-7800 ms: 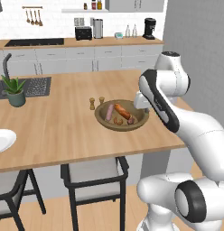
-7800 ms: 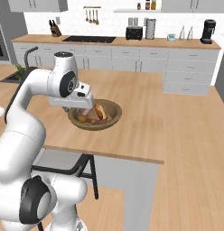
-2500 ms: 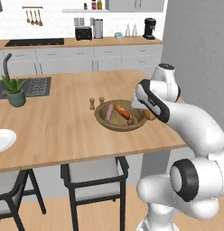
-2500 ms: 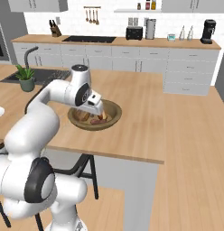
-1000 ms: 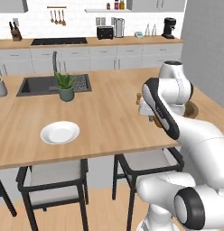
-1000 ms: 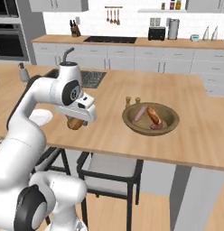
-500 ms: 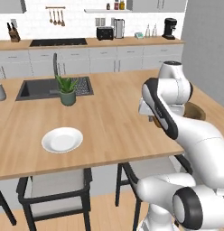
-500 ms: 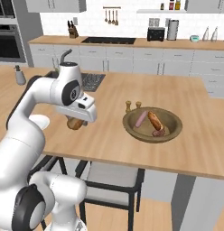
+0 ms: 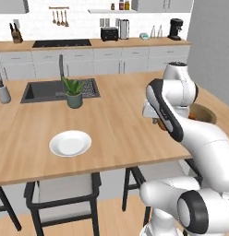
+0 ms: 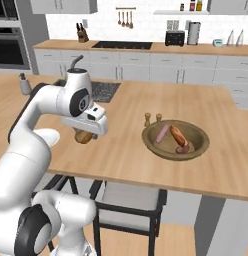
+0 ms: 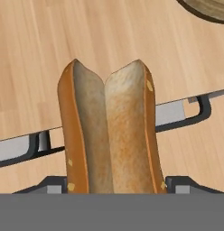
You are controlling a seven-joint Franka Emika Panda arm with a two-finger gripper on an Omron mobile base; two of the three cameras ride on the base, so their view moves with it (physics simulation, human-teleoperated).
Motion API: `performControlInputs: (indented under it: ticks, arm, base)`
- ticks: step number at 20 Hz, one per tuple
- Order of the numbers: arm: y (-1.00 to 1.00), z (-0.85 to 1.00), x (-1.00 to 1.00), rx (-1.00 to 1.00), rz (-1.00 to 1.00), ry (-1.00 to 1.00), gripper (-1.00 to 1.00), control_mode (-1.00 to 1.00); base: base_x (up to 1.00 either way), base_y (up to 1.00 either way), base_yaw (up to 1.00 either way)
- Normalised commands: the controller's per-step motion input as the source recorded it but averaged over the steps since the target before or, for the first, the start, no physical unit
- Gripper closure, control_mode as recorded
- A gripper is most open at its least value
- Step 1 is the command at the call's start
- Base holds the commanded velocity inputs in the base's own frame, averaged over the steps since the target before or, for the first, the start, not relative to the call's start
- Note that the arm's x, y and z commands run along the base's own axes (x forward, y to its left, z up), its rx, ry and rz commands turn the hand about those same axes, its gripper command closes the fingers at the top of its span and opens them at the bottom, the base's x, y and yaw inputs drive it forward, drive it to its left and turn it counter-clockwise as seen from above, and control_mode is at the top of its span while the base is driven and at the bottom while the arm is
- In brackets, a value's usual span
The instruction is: Place one bun and one sausage from the bowl on each plate.
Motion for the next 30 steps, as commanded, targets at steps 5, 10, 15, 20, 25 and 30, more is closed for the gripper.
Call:
performControlInputs:
  ticks: [5, 10, 15, 20, 25, 30]
  arm:
    - [0.00, 0.00, 0.00, 0.00, 0.00, 0.00, 1.00, 1.00]
    - [0.03, 0.00, 0.03, 0.00, 0.00, 0.00, 1.00, -1.00]
    - [0.93, -0.11, 0.31, -0.02, 0.01, 0.01, 1.00, -1.00]
    - [1.00, -0.24, 0.44, 0.00, 0.12, 0.04, 1.00, -1.00]
    - [0.87, -0.27, 0.63, 0.00, 0.11, 0.08, 1.00, -1.00]
    - [0.70, -0.53, 0.63, 0.00, 0.12, 0.06, 1.00, -1.00]
  base:
    - [0.47, 0.10, 0.00]
    - [0.37, 0.00, 0.00]
    - [0.00, 0.00, 0.00]
    - [0.00, 0.00, 0.00]
    - [0.00, 0.00, 0.00]
    - [0.00, 0.00, 0.00]
